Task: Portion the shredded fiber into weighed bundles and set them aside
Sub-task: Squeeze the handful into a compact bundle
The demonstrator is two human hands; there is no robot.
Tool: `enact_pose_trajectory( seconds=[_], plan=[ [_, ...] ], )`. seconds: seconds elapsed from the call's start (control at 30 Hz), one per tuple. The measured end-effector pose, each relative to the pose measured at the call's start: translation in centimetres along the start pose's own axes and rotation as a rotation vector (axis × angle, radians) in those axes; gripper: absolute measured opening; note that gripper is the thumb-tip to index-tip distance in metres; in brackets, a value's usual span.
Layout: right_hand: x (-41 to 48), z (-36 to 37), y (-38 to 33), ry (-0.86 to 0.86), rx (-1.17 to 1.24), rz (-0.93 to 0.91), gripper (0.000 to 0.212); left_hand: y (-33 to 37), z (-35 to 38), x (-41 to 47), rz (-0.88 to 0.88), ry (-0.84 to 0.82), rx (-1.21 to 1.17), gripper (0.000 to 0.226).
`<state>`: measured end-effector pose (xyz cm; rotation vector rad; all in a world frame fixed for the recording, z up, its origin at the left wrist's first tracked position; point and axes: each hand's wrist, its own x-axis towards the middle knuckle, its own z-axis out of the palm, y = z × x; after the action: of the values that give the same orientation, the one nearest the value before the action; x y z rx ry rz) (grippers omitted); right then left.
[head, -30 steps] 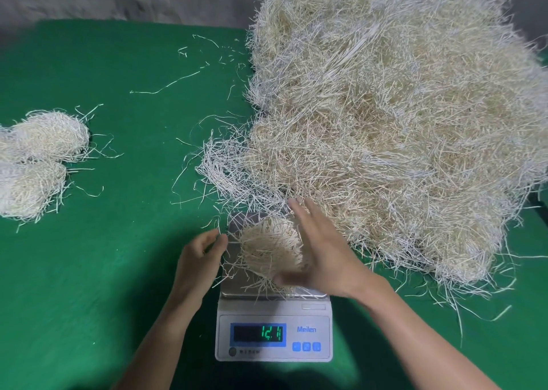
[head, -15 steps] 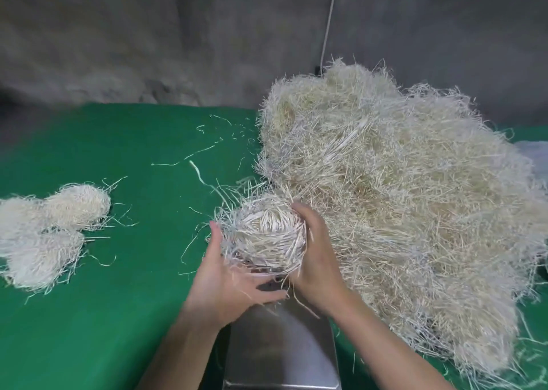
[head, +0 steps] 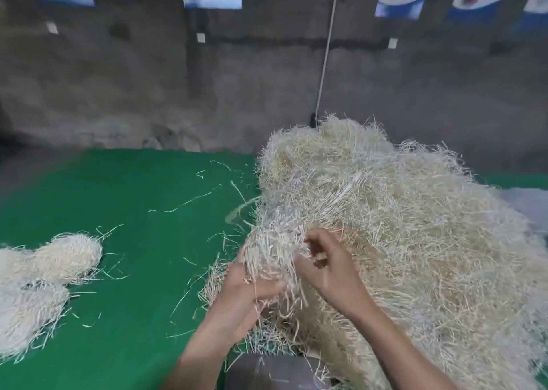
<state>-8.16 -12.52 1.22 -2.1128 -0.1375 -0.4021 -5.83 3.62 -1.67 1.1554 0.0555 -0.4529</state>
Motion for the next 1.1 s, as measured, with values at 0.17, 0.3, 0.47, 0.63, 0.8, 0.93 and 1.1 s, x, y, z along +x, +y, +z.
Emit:
enact_pose_trajectory(
  seconds=[0.17,0.3,0.47,0.63,0.8,0.93,1.1],
  plan=[
    [0.6,1.7,0.5,0.304,0.178,-0.001,0.024,-0.3,1.3,1.9,-0.037,0.078,-0.396,0.075],
    [0.5,3.6,1.2,0.222,0.348,0.101,0.021,0.1,2.4,3.2,0.017,0.217,-0.268,0.032],
    [2.4,1.1,3.0,0.265,0.502,0.187,0.021,3.5,1.2,5.6,0.045,0.325,-0.451,0.024],
    [4.3,2.1,3.4,-0.011,0.125,0.171,0.072,2.4,2.1,6.2,-0.067,0.120,-0.236,0.057],
    [6.6,1.2,5.0,0.262,0.259,0.265,0.036,3.8,1.2,7.1,-0.059,0.236,-0.363,0.041],
    [7.7,-0.8,6.6,0.428,0.540,0.399,0.026,5.2,-0.3,7.5,-0.033,0.398,-0.428,0.032],
    [7.8,1.8,4.8,-0.092,0.469,0.342,0.077,4.2,1.6,8.5,-0.137,0.248,-0.365,0.042]
  ],
)
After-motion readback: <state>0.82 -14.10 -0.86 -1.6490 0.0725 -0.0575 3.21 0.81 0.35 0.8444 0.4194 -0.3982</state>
